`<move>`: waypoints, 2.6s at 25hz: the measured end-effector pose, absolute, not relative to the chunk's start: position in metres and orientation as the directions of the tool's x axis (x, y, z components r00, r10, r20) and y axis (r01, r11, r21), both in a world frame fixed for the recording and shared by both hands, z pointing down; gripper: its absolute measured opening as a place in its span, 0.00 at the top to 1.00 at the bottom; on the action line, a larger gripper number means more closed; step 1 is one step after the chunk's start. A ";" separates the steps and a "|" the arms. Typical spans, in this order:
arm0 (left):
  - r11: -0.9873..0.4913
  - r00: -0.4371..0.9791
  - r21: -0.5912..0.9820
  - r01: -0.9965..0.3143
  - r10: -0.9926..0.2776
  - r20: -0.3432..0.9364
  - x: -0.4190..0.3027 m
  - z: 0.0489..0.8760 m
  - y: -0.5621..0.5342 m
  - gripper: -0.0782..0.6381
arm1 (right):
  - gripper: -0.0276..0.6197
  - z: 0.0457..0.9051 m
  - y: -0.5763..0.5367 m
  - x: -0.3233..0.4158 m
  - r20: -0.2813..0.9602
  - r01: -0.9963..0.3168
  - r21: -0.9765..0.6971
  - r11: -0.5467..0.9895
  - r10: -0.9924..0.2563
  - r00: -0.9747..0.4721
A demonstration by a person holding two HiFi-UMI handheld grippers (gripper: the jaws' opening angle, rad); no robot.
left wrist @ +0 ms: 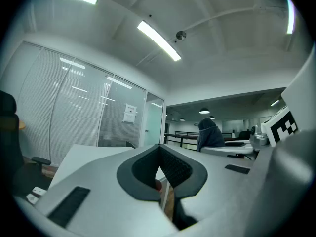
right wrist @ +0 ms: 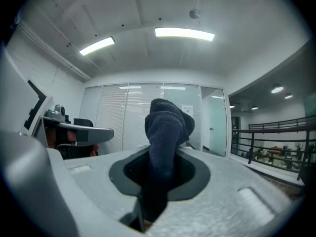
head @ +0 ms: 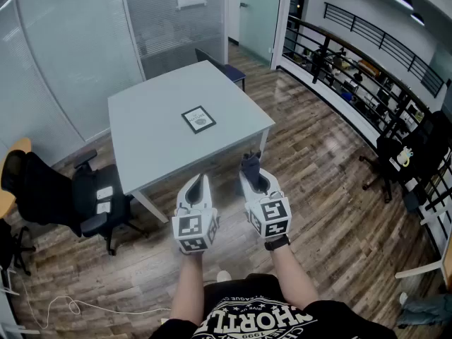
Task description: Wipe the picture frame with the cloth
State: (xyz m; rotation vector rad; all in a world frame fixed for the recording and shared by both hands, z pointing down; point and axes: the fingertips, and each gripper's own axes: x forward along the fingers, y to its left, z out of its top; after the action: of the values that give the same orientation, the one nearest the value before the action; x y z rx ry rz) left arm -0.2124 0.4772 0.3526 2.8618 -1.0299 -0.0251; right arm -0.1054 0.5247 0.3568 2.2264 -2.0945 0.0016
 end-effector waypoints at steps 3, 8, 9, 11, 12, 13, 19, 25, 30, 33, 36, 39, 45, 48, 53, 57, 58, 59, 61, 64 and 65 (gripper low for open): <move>-0.772 0.779 0.116 -0.624 -0.627 0.018 -0.219 0.358 0.473 0.90 | 0.85 0.367 0.522 -0.118 0.072 -0.996 0.067 -0.056 -0.996 0.061; -0.787 0.794 0.125 -0.605 -0.608 0.020 -0.217 0.364 0.464 0.90 | 0.85 0.380 0.511 -0.117 0.099 -0.997 0.042 -0.069 -0.992 0.073; -0.786 0.794 0.127 -0.604 -0.607 0.021 -0.216 0.365 0.461 0.90 | 0.85 0.380 0.508 -0.116 0.097 -0.997 0.039 -0.065 -0.993 0.069; -0.782 0.791 0.135 -0.608 -0.611 0.021 -0.213 0.366 0.453 0.90 | 0.85 0.377 0.501 -0.114 0.089 -0.997 0.049 -0.056 -0.994 0.060; -0.780 0.789 0.137 -0.610 -0.613 0.021 -0.210 0.366 0.448 0.90 | 0.85 0.375 0.497 -0.112 0.086 -0.997 0.054 -0.053 -0.995 0.058; -0.779 0.788 0.136 -0.612 -0.615 0.021 -0.207 0.366 0.443 0.90 | 0.85 0.374 0.491 -0.110 0.083 -0.997 0.056 -0.051 -0.995 0.056; -0.764 0.771 0.109 -0.636 -0.636 0.034 -0.176 0.366 0.394 0.90 | 0.85 0.379 0.435 -0.076 0.080 -0.999 0.021 -0.036 -0.996 0.037; -0.739 0.744 0.089 -0.668 -0.667 0.044 -0.119 0.375 0.310 0.90 | 0.85 0.388 0.346 -0.015 0.063 -1.000 -0.007 0.009 -0.998 -0.009; -0.706 0.715 0.121 -0.698 -0.697 0.059 -0.053 0.381 0.234 0.90 | 0.85 0.398 0.263 0.052 0.102 -0.998 -0.039 0.051 -0.993 -0.055; -0.676 0.687 0.131 -0.726 -0.724 0.070 -0.014 0.376 0.190 0.90 | 0.85 0.395 0.212 0.089 0.119 -0.994 -0.038 0.105 -0.987 -0.109; -0.642 0.656 0.144 -0.753 -0.751 0.081 0.016 0.373 0.143 0.90 | 0.85 0.387 0.160 0.118 0.099 -0.985 -0.081 0.155 -0.982 -0.162; -0.606 0.620 0.146 -0.782 -0.780 0.085 0.039 0.373 0.101 0.90 | 0.85 0.381 0.111 0.142 0.075 -0.970 -0.118 0.211 -0.973 -0.220; -0.497 0.518 0.179 -0.849 -0.850 0.093 0.058 0.381 0.044 0.90 | 0.85 0.388 0.035 0.175 0.117 -0.953 -0.124 0.275 -0.950 -0.289; -0.442 0.465 0.181 -0.878 -0.878 0.111 0.053 0.391 0.025 0.90 | 0.85 0.407 0.008 0.171 0.175 -0.931 -0.147 0.334 -0.918 -0.357; -0.399 0.431 0.189 -0.897 -0.884 0.180 0.034 0.435 0.007 0.90 | 0.85 0.438 -0.008 0.150 0.212 -0.861 -0.258 0.439 -0.844 -0.493; -0.374 0.431 0.241 -0.895 -0.863 0.262 0.026 0.473 -0.007 0.90 | 0.85 0.457 -0.023 0.146 0.240 -0.847 -0.240 0.474 -0.817 -0.525; -0.363 0.429 0.258 -0.895 -0.858 0.281 0.024 0.483 -0.011 0.90 | 0.85 0.464 -0.027 0.145 0.258 -0.845 -0.234 0.481 -0.807 -0.531; -0.352 0.426 0.272 -0.896 -0.853 0.301 0.021 0.493 -0.014 0.90 | 0.85 0.472 -0.030 0.144 0.281 -0.842 -0.224 0.490 -0.795 -0.538; -0.336 0.424 0.291 -0.896 -0.841 0.335 0.016 0.511 -0.020 0.90 | 0.85 0.487 -0.036 0.142 0.324 -0.836 -0.197 0.511 -0.771 -0.548; -0.333 0.436 0.308 -0.891 -0.815 0.381 0.016 0.533 -0.026 0.90 | 0.85 0.505 -0.046 0.140 0.371 -0.819 -0.171 0.548 -0.734 -0.568; -0.332 0.441 0.315 -0.889 -0.806 0.395 0.016 0.539 -0.029 0.90 | 0.85 0.510 -0.051 0.140 0.390 -0.817 -0.154 0.556 -0.725 -0.567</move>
State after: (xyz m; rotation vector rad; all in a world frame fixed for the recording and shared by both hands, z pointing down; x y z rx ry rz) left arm 0.0164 -0.0287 0.5393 2.2125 -1.4229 0.2292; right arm 0.1395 -0.0507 0.5105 1.2784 -2.5113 0.4647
